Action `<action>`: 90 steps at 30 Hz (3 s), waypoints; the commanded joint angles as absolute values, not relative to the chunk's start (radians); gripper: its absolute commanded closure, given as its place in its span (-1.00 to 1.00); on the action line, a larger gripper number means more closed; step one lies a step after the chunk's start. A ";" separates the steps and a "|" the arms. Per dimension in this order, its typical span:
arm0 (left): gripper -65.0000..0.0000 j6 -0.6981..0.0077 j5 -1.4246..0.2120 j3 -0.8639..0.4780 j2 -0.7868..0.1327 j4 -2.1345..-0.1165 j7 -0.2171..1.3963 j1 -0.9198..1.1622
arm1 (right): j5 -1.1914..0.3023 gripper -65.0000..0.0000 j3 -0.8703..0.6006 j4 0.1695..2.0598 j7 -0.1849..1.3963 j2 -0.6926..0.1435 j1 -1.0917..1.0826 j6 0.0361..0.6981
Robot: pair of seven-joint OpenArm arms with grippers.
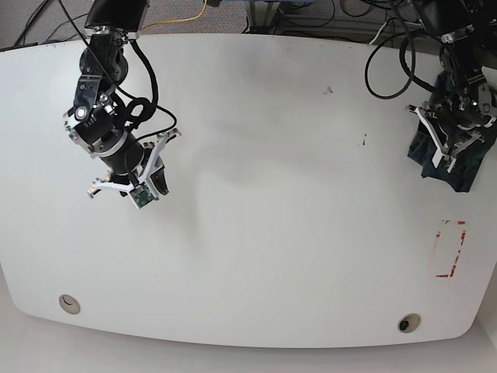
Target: Layout the t-shirt on the table in an organized manner, then fold the t-shirt properly
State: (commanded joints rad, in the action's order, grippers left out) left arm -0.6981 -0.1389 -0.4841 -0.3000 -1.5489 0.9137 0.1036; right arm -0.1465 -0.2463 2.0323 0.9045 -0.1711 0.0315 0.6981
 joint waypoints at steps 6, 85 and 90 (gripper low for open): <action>0.26 -0.698 -0.139 -0.575 -0.323 -1.463 0.905 0.093 | -0.147 0.73 -0.295 2.032 0.905 -0.171 0.036 0.698; 0.26 -0.341 0.016 -0.225 0.018 -1.939 -0.068 0.519 | 0.091 0.72 -0.225 1.867 -0.114 -0.114 0.496 0.348; 0.26 -0.341 0.015 -0.226 0.021 -1.995 -0.070 0.694 | 0.073 0.73 -0.245 1.916 -0.117 -0.110 0.657 0.349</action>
